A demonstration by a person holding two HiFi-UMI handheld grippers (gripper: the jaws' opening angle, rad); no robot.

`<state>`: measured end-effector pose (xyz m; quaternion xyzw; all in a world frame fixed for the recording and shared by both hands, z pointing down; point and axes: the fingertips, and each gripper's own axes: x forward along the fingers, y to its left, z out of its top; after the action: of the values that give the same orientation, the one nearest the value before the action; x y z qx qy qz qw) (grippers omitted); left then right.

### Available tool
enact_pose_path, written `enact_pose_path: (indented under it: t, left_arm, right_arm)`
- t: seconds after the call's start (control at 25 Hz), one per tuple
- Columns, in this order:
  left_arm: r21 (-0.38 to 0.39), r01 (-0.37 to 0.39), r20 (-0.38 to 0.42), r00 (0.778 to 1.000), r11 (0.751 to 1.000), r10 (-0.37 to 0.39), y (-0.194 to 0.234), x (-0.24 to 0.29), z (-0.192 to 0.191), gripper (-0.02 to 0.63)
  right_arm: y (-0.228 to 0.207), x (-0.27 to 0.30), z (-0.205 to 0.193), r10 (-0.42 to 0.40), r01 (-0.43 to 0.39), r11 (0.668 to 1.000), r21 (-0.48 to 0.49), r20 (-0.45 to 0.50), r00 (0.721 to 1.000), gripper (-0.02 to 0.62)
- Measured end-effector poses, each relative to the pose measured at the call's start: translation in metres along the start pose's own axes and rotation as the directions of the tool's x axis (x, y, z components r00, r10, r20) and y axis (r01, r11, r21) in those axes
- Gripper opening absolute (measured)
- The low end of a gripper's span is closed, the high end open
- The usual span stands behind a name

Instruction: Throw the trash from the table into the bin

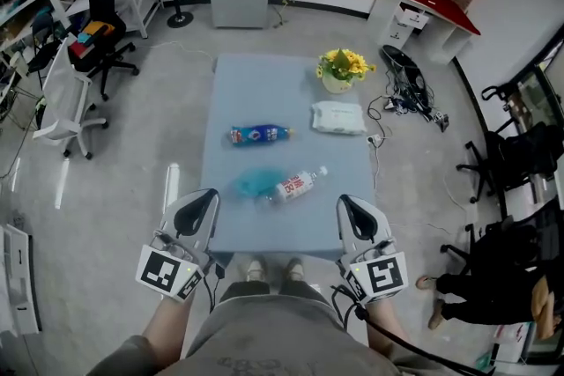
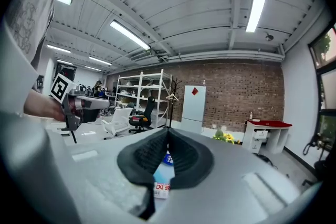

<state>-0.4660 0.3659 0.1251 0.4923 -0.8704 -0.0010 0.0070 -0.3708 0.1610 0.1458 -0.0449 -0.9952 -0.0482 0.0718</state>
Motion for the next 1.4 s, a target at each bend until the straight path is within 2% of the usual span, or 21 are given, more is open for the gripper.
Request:
enact_pose_path:
  t: [0.28,0.48,0.6,0.76,0.96,1.08,1.24,1.4]
  left_arm:
    - [0.004,-0.046,-0.022,0.999,0.999,0.047,-0.016,0.003,0.002,0.0]
    - [-0.029,-0.063,-0.028,0.998,0.998,0.062,-0.021,0.015,-0.002,0.0]
    - [-0.018,-0.064,-0.023,0.998,0.998,0.064,-0.023,0.026,-0.001,0.0]
    - [-0.009,-0.07,-0.024,0.997,0.997,0.07,-0.024,0.039,-0.004,0.0]
    - [-0.029,-0.086,-0.026,0.996,0.996,0.085,-0.014,0.052,-0.008,0.0]
    - [-0.024,-0.085,-0.042,0.996,0.996,0.084,-0.012,0.058,-0.014,0.0]
    - [-0.019,-0.081,-0.079,0.994,0.997,0.079,-0.011,0.067,-0.028,0.0]
    - [-0.053,-0.068,-0.093,0.994,0.996,0.062,-0.008,0.075,-0.036,0.0]
  right_arm:
    - [-0.018,-0.002,-0.006,0.069,-0.069,0.998,0.008,0.006,0.998,0.003]
    - [-0.032,0.002,-0.012,0.11,-0.11,0.994,-0.005,-0.004,0.994,0.003]
    - [-0.041,0.009,-0.013,0.13,-0.13,0.991,-0.001,-0.011,0.991,0.006]
    - [-0.045,0.02,-0.016,0.194,-0.193,0.98,0.039,-0.028,0.981,0.025]
    - [-0.047,0.04,-0.021,0.243,-0.247,0.968,-0.044,-0.085,0.966,0.056]
    - [-0.04,0.052,-0.025,0.29,-0.306,0.945,-0.113,-0.137,0.947,0.097]
    - [-0.028,0.068,-0.04,0.353,-0.407,0.884,-0.229,-0.245,0.903,0.18]
    - [-0.016,0.083,-0.052,0.392,-0.478,0.827,-0.294,-0.308,0.867,0.213]
